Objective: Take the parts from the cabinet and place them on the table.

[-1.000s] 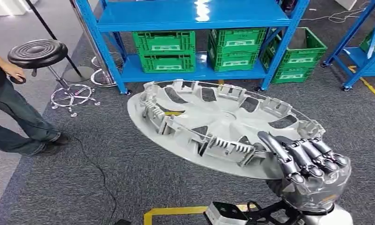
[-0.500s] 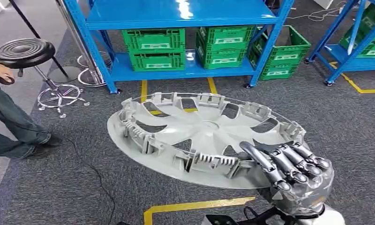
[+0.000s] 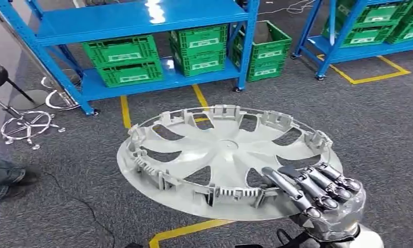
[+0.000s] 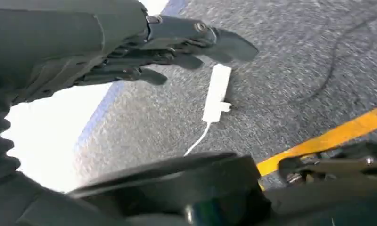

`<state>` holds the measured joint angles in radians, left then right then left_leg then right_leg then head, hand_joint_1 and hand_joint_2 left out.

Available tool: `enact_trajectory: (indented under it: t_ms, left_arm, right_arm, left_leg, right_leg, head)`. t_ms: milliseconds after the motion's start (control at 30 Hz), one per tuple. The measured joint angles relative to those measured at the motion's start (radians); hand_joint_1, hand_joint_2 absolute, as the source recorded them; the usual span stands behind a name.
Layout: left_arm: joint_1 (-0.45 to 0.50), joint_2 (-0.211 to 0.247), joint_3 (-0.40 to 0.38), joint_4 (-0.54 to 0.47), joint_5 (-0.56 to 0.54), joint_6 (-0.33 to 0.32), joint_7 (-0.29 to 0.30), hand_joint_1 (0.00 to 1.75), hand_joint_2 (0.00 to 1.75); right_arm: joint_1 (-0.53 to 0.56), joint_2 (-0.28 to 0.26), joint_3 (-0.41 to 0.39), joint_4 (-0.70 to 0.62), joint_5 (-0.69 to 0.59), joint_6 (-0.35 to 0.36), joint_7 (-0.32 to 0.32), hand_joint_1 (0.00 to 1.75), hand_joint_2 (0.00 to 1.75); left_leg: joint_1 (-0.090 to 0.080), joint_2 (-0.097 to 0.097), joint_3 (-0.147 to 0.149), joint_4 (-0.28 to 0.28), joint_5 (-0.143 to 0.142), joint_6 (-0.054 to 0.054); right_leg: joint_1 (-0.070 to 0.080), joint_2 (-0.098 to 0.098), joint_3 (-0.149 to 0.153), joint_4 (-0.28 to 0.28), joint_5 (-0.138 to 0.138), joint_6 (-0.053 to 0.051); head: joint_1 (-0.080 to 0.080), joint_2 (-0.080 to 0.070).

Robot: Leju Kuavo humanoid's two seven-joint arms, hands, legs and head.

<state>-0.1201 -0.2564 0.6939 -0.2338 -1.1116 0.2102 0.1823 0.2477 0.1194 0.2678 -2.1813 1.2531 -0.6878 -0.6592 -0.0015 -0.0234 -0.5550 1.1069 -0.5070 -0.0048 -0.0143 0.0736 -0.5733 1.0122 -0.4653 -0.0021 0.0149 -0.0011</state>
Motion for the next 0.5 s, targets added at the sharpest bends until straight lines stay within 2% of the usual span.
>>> enact_trajectory:
  t_ms: [33,67,100,167,200,233,267,300,333,367,400,433,467,500]
  left_arm:
    - [0.006,-0.001,0.000,0.000,0.000,0.000,0.001,0.00,1.75]
    - [0.010,-0.002,0.000,0.000,0.000,-0.001,0.001,0.00,1.75]
    - [0.009,-0.003,0.000,0.000,0.002,-0.001,0.001,0.00,1.75]
    - [0.007,-0.003,0.000,0.000,0.001,-0.001,0.001,0.00,1.75]
    - [0.007,-0.009,0.000,0.000,0.001,-0.002,0.001,0.00,1.75]
    - [0.006,-0.008,0.000,0.000,0.001,-0.001,0.001,0.00,1.75]
    - [0.008,-0.008,0.000,0.000,0.001,0.000,0.001,0.00,1.75]
    - [0.011,-0.007,0.000,0.000,0.004,0.000,0.001,0.00,1.75]
    - [0.014,-0.005,0.001,0.000,0.011,0.001,-0.001,0.00,1.75]
    - [0.015,-0.002,0.003,0.000,0.015,0.002,-0.005,0.00,1.75]
    - [0.017,0.000,0.008,0.000,0.023,0.002,-0.010,0.00,1.75]
    - [0.019,0.002,0.011,0.000,0.029,0.002,-0.014,0.00,1.75]
    - [0.021,0.003,0.015,0.000,0.038,0.002,-0.019,0.00,1.75]
    - [0.024,0.003,0.019,0.000,0.046,0.002,-0.023,0.00,1.75]
  right_arm:
    - [0.004,0.009,-0.007,0.002,0.000,0.000,-0.001,1.75,1.75]
    - [0.003,0.019,-0.014,0.004,-0.001,0.000,-0.003,1.75,1.75]
    - [0.005,0.024,-0.018,0.006,-0.001,0.000,-0.003,1.75,1.75]
    - [0.009,0.035,-0.031,0.007,-0.011,0.000,-0.014,1.75,1.75]
    - [0.012,0.040,-0.039,0.007,-0.019,0.000,-0.024,1.75,1.75]
    - [0.017,0.043,-0.046,0.008,-0.025,0.000,-0.029,1.75,1.75]
    - [0.013,0.044,-0.050,0.010,-0.028,0.000,-0.033,1.75,1.75]
    - [0.012,0.046,-0.051,0.012,-0.031,0.000,-0.034,1.75,1.75]
    - [0.012,0.047,-0.051,0.016,-0.031,0.000,-0.035,1.75,1.75]
    - [0.011,0.050,-0.051,0.021,-0.029,0.000,-0.035,1.75,1.75]
    - [0.009,0.052,-0.051,0.030,-0.023,0.000,-0.036,1.75,1.75]
    - [0.005,0.053,-0.048,0.039,-0.017,0.000,-0.036,1.75,1.75]
    - [-0.002,0.058,-0.040,0.050,-0.011,0.000,-0.037,1.75,1.75]
    - [-0.011,0.063,-0.032,0.060,-0.006,0.000,-0.037,1.75,1.75]
  left_leg:
    - [0.007,-0.060,0.027,-0.065,0.015,0.001]
    - [0.010,-0.091,0.029,-0.082,0.011,0.003]
    - [0.008,-0.078,0.031,-0.092,0.001,0.008]
    - [0.003,-0.060,0.025,-0.090,0.006,0.016]
    - [0.010,-0.043,0.027,-0.103,0.014,0.027]
    - [0.010,-0.027,0.030,-0.107,0.018,0.034]
    - [0.009,-0.013,0.028,-0.108,0.019,0.039]
    - [0.006,0.004,0.026,-0.107,0.019,0.040]
    - [0.003,0.022,0.025,-0.107,0.019,0.042]
    - [0.002,0.038,0.024,-0.107,0.019,0.042]
    - [0.001,0.053,0.024,-0.107,0.019,0.042]
    - [0.001,0.067,0.024,-0.107,0.018,0.041]
    - [0.001,0.080,0.025,-0.107,0.018,0.041]
    - [0.001,0.090,0.027,-0.106,0.016,0.038]
  right_leg:
    - [-0.001,0.012,-0.004,0.000,0.002,0.003]
    - [0.003,0.025,-0.012,0.007,0.006,0.010]
    - [-0.001,0.035,-0.026,0.007,0.012,0.019]
    - [-0.007,0.058,-0.033,-0.002,0.023,0.036]
    - [-0.005,0.064,-0.045,0.000,0.023,0.040]
    - [-0.002,0.007,-0.056,0.019,0.007,0.041]
    - [0.001,-0.036,-0.081,0.073,-0.027,0.043]
    - [0.000,-0.057,-0.118,0.153,-0.067,0.047]
    - [-0.001,-0.065,-0.157,0.238,-0.103,0.049]
    - [-0.002,-0.068,-0.182,0.297,-0.121,0.051]
    - [-0.002,-0.070,-0.186,0.313,-0.117,0.052]
    - [-0.002,-0.074,-0.165,0.283,-0.093,0.052]
    - [-0.002,-0.079,-0.122,0.210,-0.056,0.050]
    - [-0.001,-0.094,-0.066,0.114,-0.017,0.048]
  head:
    - [0.000,0.000]
    - [0.001,0.000]
    - [0.000,0.000]
    - [0.000,0.000]
    - [0.001,0.000]
    - [0.003,0.000]
    - [0.013,0.000]
    - [0.014,0.000]
    - [0.013,0.000]
    - [0.014,0.000]
    - [0.014,0.000]
    - [0.013,0.000]
    - [0.014,0.000]
    - [0.014,0.000]
